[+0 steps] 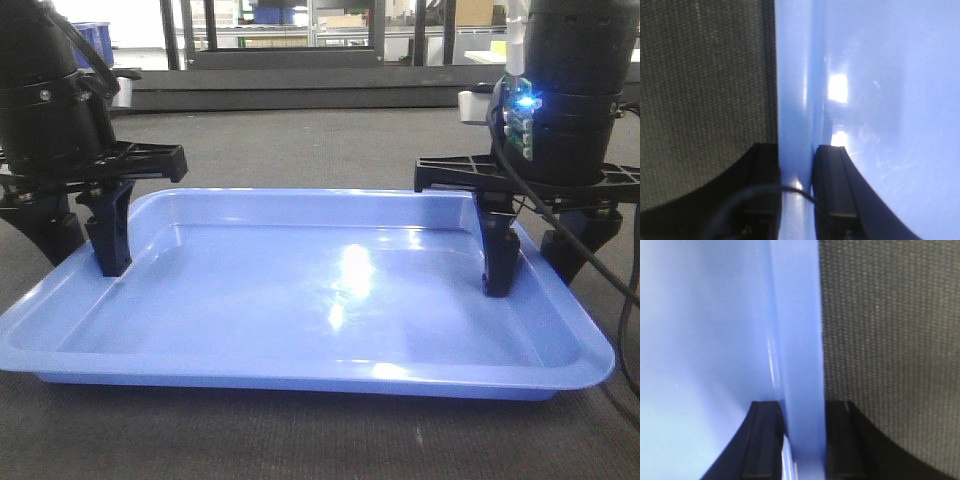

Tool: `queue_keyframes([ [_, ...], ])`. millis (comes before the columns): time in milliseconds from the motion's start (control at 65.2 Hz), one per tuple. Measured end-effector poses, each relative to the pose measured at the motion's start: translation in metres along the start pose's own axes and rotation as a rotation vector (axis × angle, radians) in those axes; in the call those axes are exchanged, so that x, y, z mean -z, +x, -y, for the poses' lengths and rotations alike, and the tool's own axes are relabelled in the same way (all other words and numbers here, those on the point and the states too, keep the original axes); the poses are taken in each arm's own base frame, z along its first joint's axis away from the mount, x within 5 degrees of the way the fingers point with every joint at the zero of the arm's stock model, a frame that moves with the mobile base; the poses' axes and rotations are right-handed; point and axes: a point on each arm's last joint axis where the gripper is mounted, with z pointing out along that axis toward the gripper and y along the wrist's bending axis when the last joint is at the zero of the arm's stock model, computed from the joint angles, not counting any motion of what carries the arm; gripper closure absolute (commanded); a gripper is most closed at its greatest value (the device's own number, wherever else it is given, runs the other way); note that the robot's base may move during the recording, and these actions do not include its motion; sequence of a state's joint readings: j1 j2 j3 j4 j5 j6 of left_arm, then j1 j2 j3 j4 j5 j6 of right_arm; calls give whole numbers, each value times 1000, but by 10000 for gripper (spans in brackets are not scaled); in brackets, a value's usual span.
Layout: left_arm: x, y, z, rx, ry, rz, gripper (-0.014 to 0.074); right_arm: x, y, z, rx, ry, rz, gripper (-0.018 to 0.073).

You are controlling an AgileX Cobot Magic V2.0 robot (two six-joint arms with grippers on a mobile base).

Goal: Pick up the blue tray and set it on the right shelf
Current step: 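Lift the blue tray off the table with both grippers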

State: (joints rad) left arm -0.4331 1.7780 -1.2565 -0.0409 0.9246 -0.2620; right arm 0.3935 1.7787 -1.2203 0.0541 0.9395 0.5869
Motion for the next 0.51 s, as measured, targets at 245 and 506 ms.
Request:
queue_keyframes([
  [245, 0, 0, -1, 2, -2, -6, 574, 1, 0, 0, 17, 0, -4, 417],
  [506, 36, 4, -3, 117, -17, -7, 574, 47, 1, -3, 39, -48, 57, 417],
])
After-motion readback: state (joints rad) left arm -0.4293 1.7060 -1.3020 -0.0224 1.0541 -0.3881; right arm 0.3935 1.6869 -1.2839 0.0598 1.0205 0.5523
